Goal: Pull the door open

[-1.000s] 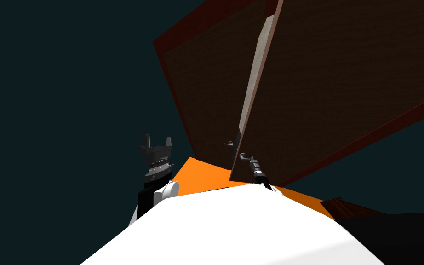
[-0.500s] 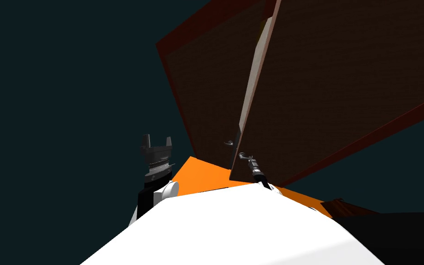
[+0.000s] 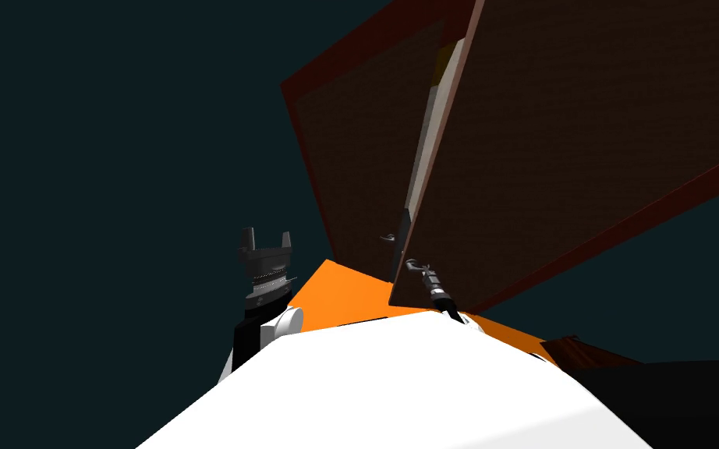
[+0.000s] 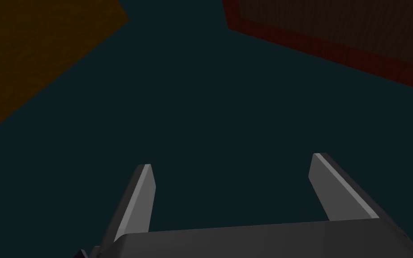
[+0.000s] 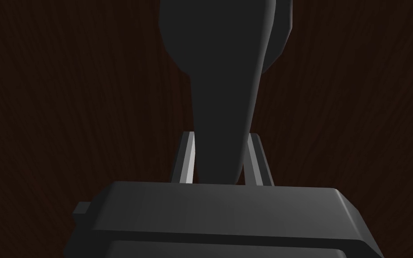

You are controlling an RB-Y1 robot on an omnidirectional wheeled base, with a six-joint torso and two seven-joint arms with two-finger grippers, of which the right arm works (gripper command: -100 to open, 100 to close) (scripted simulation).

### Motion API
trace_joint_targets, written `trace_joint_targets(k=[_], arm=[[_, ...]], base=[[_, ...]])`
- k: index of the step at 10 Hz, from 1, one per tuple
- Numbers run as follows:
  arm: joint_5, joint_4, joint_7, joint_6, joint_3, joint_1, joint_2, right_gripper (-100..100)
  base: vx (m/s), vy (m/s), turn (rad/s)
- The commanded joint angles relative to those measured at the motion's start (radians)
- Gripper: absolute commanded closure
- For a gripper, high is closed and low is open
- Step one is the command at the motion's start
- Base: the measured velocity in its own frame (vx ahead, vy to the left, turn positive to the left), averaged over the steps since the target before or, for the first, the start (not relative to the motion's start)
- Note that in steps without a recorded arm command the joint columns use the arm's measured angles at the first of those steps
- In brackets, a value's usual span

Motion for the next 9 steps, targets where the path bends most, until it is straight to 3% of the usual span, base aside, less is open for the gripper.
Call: trace_joint_targets(k=[1, 5, 6, 7, 9], arm=[[0.016, -0.016, -0.018, -0.015, 0.025, 0.013, 0.006, 100], [0.040, -0.022, -0.055, -0.047, 0.059, 0.032, -0.008, 100], [0.032, -0.032, -0.048, -0.032, 0.045, 0.038, -0.014, 100], [0.044, -0.025, -0.069, -0.067, 0.059, 0.060, -0.027, 100], [0.051, -0.024, -0.080, -0.085, 0.067, 0.070, -0.033, 100]], base=[[-0.200, -0.011, 0.085], [-0.210, -0.055, 0.092], [-0.083, -0.017, -0.015], [-0.156, -0.038, 0.165], [-0.188, -0.042, 0.101]])
